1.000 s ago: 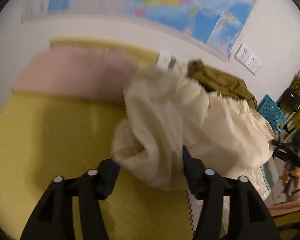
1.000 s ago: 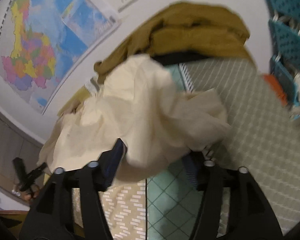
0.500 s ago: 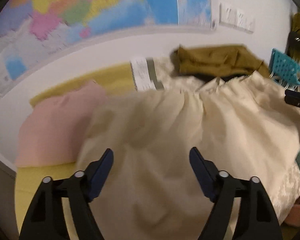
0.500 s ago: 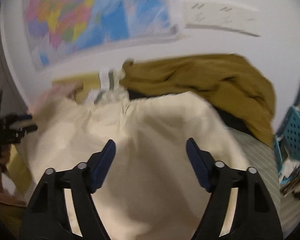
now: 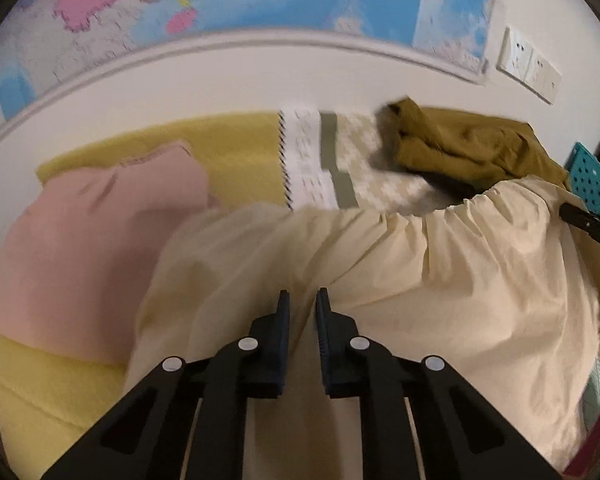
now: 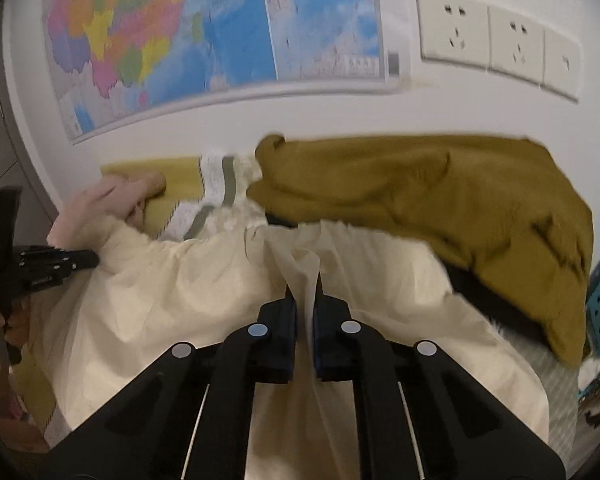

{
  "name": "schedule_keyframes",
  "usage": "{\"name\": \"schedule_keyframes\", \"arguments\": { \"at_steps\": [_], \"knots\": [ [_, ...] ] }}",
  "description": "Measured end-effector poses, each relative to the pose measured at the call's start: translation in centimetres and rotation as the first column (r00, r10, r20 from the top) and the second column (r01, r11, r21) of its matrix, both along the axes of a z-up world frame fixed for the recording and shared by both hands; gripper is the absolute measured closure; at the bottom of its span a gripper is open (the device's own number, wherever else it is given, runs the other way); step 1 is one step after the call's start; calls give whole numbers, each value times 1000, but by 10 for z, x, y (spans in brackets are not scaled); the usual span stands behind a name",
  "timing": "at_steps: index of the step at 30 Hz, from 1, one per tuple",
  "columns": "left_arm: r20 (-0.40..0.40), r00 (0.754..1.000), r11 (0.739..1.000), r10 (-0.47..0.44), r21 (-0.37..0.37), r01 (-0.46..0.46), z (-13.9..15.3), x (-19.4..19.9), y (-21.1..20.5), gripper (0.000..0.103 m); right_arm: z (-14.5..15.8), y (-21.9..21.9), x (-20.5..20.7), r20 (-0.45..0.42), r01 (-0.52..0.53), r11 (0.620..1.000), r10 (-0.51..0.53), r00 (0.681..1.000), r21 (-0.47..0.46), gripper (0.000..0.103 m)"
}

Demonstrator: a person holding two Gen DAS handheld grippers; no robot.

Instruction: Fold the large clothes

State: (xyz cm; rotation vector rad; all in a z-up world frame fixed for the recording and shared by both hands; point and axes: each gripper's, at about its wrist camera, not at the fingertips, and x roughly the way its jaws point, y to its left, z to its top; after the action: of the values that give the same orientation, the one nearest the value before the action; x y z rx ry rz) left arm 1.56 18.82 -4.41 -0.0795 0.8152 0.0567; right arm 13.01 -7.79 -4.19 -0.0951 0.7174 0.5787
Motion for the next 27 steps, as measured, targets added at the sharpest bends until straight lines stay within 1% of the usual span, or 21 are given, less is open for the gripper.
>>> {"name": "schedule_keyframes", "arguments": {
  "at_steps": [1,3,4,5,6,7,8,9,10,12,14,15,16,17,19,20,21,23,24,25,27],
  "knots": [
    [0,1000,1000,6,7,-6,-2,2,1,91,-8,6,7,-16,-7,999,6,1000,-38,96],
    [-19,1000,1000,24,19,-24,-8,6,3,92,-27,7,18,-89,-6,999,1,996,-54,94],
    [-35,999,1000,16,8,-15,-14,8,5,92,-39,6,23,-135,-16,998,7,991,-62,89],
    [-43,999,1000,11,-9,-12,-17,10,8,92,-46,4,24,-154,-18,998,8,988,-62,84],
    [-50,999,999,13,-29,-15,-20,9,11,92,-47,-2,21,-158,-10,999,3,987,-46,79],
    [-46,999,999,9,-39,-11,-21,8,13,92,-42,-14,14,-170,-10,1000,11,985,8,68],
    [-31,1000,999,0,-39,-1,-20,5,13,92,-36,-22,6,-167,-13,999,21,986,51,61],
    [-23,1000,999,-5,-41,4,-20,2,13,92,-29,-30,-2,-143,-2,997,12,990,71,59],
    [-22,1000,999,-6,-50,4,-19,1,14,91,-16,-47,-18,-97,11,996,-2,995,94,54],
    [-13,1000,999,-12,-52,11,-18,-2,15,90,2,-79,-42,-41,50,989,-44,998,137,52],
    [-6,1000,999,-5,-46,4,-15,-6,14,88,14,-121,-68,1,147,976,-149,989,163,49],
    [9,1000,999,-10,-41,11,-12,-10,12,82,15,-141,-79,7,194,967,-198,980,164,49],
    [33,999,999,-12,-30,13,-6,-17,7,80,13,-158,-88,-2,233,958,-236,972,166,48],
    [47,999,999,-22,-21,23,-1,-22,4,78,7,-174,-94,-33,264,950,-262,964,168,48],
    [101,990,995,-101,-6,102,16,-38,-13,69,-13,-199,-102,-104,325,934,-311,945,152,48],
    [115,984,990,-138,-9,140,21,-44,-20,55,-24,-205,-105,-137,328,932,-308,941,153,48],
    [126,974,981,-190,-16,194,25,-49,-30,49,-31,-213,-106,-165,324,930,-297,940,171,49],
    [108,962,967,-251,-12,254,24,-52,-47,49,-43,-219,-104,-186,320,926,-285,940,200,76],
    [89,961,964,-263,-4,264,19,-51,-53,49,-47,-223,-102,-197,314,923,-273,942,221,80],
    [64,963,965,-261,-1,262,11,-48,-56,49,-49,-226,-97,-197,310,918,-265,944,249,88],
    [26,969,968,-246,-42,247,-2,-42,-52,49,-42,-235,-93,-201,303,891,-246,948,340,90]
  ]
}}
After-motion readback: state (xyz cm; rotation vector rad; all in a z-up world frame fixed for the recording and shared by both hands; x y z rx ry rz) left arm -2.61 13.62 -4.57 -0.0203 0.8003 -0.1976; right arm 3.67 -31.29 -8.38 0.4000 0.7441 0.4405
